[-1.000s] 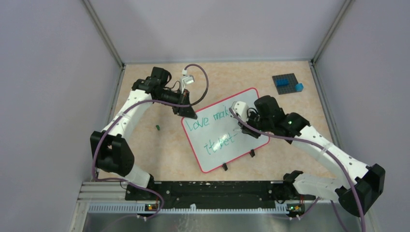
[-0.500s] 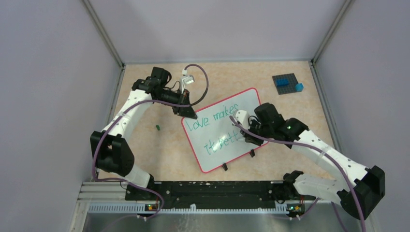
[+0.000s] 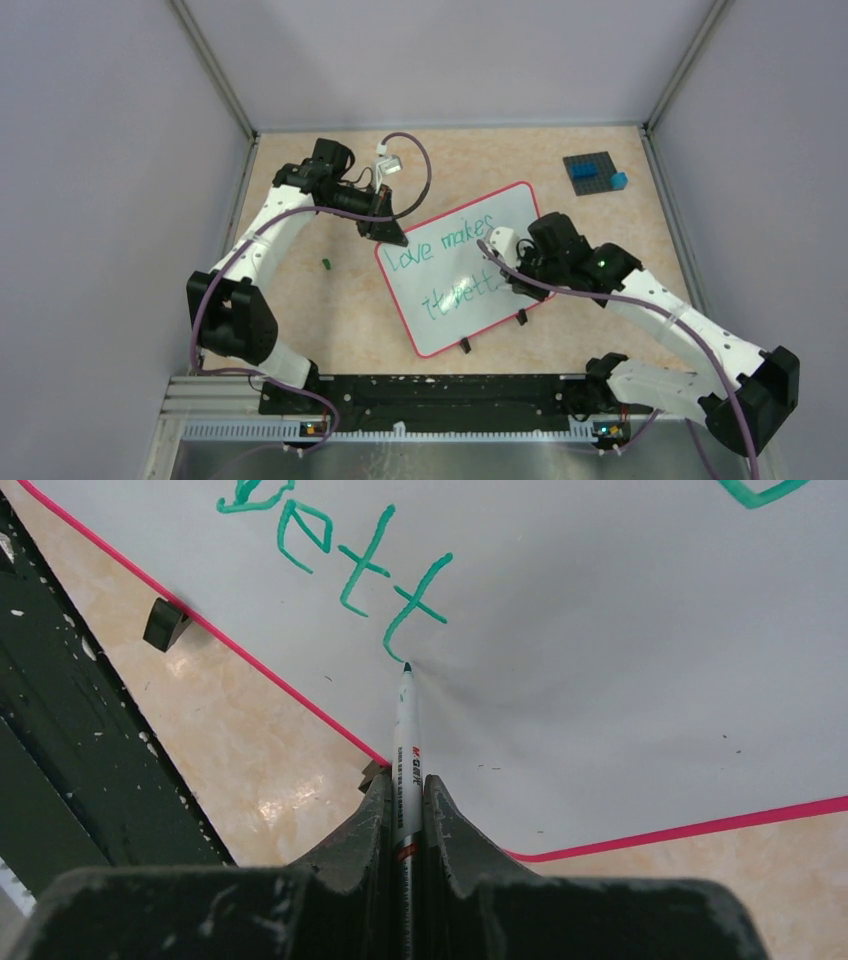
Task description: Write a sentence on the whiteboard
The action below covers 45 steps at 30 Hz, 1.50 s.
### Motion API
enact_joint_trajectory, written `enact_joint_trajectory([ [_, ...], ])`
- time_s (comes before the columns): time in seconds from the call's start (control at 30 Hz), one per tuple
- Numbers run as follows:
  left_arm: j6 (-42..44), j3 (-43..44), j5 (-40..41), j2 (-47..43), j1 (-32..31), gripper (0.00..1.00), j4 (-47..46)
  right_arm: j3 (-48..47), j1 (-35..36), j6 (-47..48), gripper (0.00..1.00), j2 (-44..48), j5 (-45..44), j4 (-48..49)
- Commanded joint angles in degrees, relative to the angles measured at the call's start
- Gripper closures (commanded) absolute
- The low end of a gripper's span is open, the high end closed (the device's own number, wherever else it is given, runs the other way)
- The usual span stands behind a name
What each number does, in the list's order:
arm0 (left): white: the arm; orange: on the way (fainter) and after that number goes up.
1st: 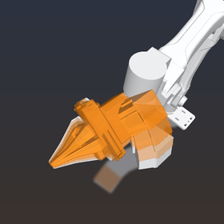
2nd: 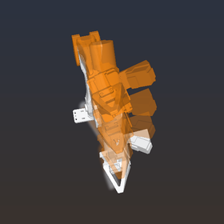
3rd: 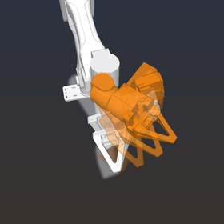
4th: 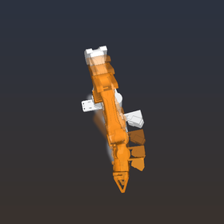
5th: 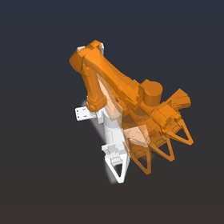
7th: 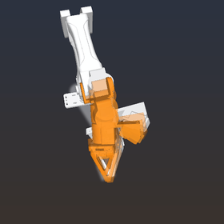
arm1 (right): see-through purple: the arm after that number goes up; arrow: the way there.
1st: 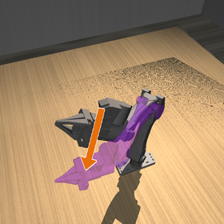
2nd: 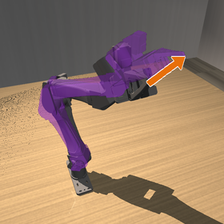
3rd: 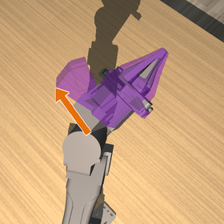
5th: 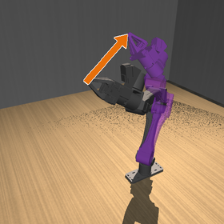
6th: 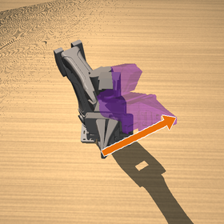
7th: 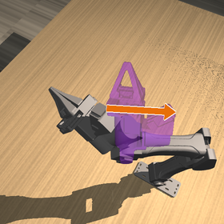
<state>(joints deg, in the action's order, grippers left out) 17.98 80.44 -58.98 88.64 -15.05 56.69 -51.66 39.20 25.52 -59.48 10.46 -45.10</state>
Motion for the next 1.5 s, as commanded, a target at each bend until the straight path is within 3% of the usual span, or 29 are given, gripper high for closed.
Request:
enact_joint_trajectory([
  [0.0,1.60,0.59,-0.24,-0.31,-0.24,1.00,0.35,-5.15,-0.54,-0.57,1.00,2.03,0.21,-1.12],
  [1.1,2.06,0.36,-0.16,-0.59,-0.24,1.00,0.51,-2.38,-0.70,-0.76,1.00,-0.71,-3.73,3.01],
  [1.47,1.80,0.92,-0.37,0.21,-0.24,1.00,0.53,-2.71,-5.87,1.24,1.00,-0.55,-3.69,2.22],
])
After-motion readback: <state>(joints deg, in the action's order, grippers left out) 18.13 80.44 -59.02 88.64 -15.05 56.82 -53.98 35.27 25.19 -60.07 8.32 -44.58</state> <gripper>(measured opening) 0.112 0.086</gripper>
